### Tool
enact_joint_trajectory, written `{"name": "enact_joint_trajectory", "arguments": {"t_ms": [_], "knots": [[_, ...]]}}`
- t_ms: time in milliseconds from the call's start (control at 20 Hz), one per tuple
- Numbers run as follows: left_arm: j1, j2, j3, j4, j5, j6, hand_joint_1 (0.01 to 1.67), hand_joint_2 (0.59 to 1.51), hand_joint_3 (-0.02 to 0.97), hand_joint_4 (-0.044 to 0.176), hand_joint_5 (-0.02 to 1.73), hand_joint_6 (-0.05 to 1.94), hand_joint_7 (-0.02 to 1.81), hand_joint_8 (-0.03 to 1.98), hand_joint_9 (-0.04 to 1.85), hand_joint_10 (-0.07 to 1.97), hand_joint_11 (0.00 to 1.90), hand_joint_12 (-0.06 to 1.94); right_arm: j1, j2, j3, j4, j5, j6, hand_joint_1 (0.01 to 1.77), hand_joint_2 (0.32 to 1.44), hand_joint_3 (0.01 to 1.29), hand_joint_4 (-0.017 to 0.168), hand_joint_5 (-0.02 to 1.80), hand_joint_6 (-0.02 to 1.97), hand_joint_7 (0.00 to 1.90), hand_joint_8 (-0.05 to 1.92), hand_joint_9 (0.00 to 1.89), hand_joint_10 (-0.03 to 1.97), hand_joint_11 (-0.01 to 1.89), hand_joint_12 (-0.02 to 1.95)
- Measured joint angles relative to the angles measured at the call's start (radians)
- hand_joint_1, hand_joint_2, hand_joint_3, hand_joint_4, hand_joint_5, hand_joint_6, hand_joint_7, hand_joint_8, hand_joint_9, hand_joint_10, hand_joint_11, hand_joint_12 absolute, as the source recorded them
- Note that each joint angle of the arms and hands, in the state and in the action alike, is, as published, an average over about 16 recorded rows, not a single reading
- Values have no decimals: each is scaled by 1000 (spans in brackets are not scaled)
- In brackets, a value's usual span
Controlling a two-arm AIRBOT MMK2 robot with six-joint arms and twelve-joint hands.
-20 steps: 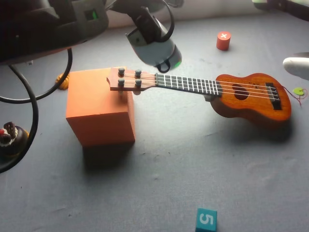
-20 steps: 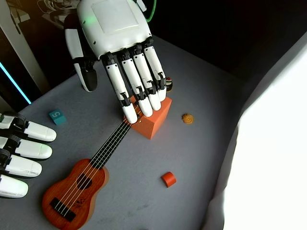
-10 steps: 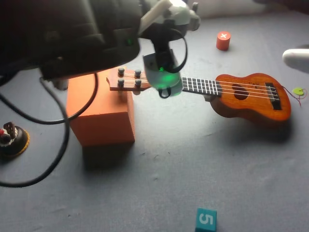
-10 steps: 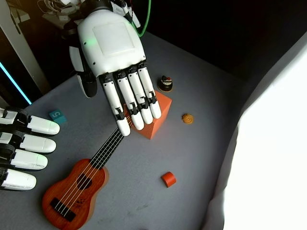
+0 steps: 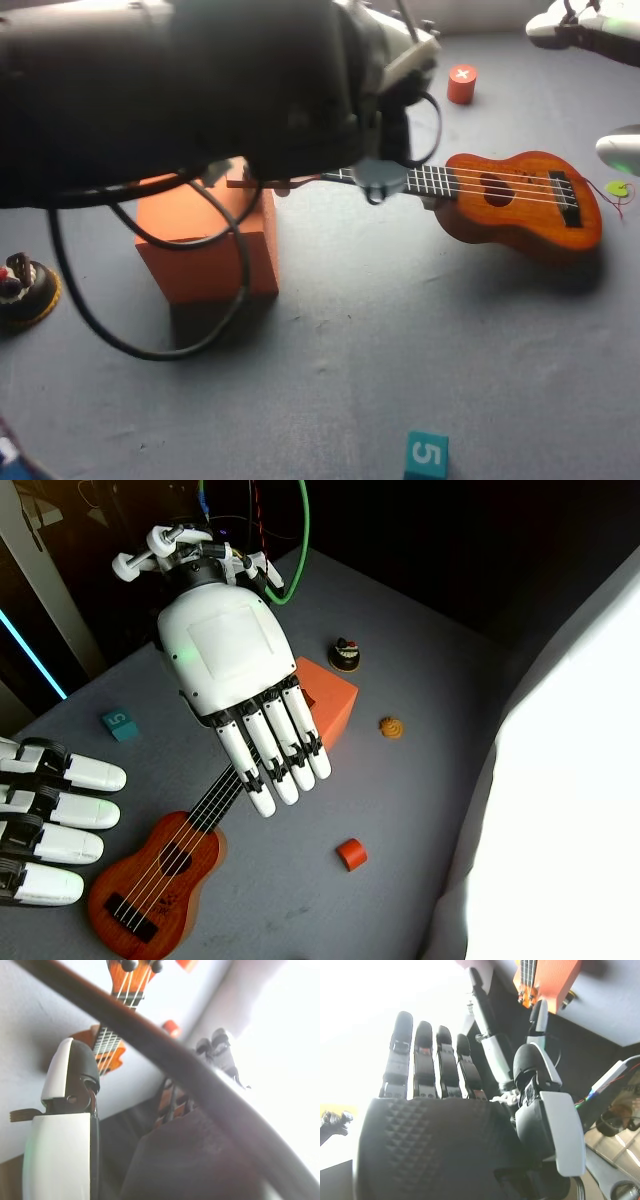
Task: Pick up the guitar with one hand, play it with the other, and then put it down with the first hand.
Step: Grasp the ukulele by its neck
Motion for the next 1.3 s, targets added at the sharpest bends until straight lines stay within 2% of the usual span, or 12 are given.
{"name": "enact_joint_trajectory", "arguments": {"t_ms": [300,650,1100,1300], "knots": [[55,-72,44,53,51,-27,1136,1121,-11,15,21,6,19,-8,22,10,17,14,-1,-10,10,1,-29,-15,243,1361,18,3,21,329,172,14,18,472,22,727],[111,-123,89,103,93,-61,1145,1118,-12,26,21,6,18,-8,22,10,17,13,-1,-15,10,1,-32,-15,251,1361,18,3,27,366,188,15,17,498,22,773],[162,-179,164,151,89,-96,1135,1104,-11,18,21,6,17,-8,18,10,17,12,-1,-16,6,0,-31,-16,261,1360,17,3,26,410,173,15,19,481,22,759],[183,-195,186,171,77,-109,1129,1098,-12,11,20,5,17,-7,17,10,17,12,-1,-16,5,0,-30,-16,270,1360,17,3,33,415,176,14,21,496,22,822]]}}
